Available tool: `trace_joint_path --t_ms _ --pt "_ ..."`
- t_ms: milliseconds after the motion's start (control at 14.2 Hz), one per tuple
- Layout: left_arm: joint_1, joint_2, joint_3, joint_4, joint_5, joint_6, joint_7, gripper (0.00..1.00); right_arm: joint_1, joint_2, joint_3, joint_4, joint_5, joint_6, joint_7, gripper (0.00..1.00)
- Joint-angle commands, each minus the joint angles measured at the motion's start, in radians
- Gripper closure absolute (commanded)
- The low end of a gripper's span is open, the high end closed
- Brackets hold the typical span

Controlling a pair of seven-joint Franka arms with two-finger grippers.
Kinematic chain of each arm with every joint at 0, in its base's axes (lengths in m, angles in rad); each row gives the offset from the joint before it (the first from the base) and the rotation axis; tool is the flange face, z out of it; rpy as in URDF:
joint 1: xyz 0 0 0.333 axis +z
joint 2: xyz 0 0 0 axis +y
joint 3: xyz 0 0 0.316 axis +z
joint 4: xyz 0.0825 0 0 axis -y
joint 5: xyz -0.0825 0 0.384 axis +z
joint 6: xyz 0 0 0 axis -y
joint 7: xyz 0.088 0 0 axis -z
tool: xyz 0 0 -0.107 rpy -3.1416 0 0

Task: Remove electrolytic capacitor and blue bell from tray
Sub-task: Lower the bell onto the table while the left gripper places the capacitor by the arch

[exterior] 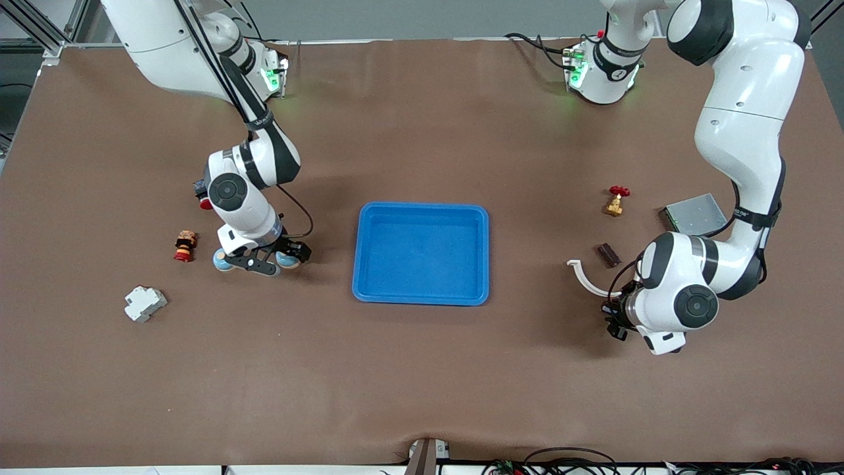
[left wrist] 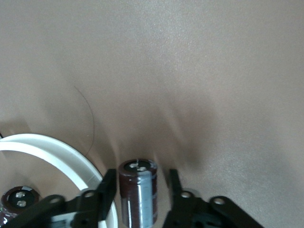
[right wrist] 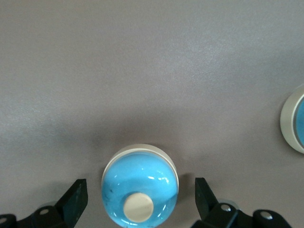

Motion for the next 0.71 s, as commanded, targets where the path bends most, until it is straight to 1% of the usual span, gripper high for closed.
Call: trace_joint_path --t_ms 0,494,636 --pt "0.000 0.001 0.000 0.007 0.022 0.007 0.013 0.00 -0.014 -0.036 0.012 -0.002 0.006 -0.027 -0.017 0.00" --pt "0.006 -0.032 0.003 0.023 0.021 0.004 0.073 0.00 -0.016 -0.137 0.013 0.012 0.006 -0.195 -0.041 0.00" --pt "0.012 -0.041 0.003 0.038 0.019 -0.007 0.089 0.00 -0.019 -0.154 0.010 0.032 0.006 -0.247 -0.063 0.00"
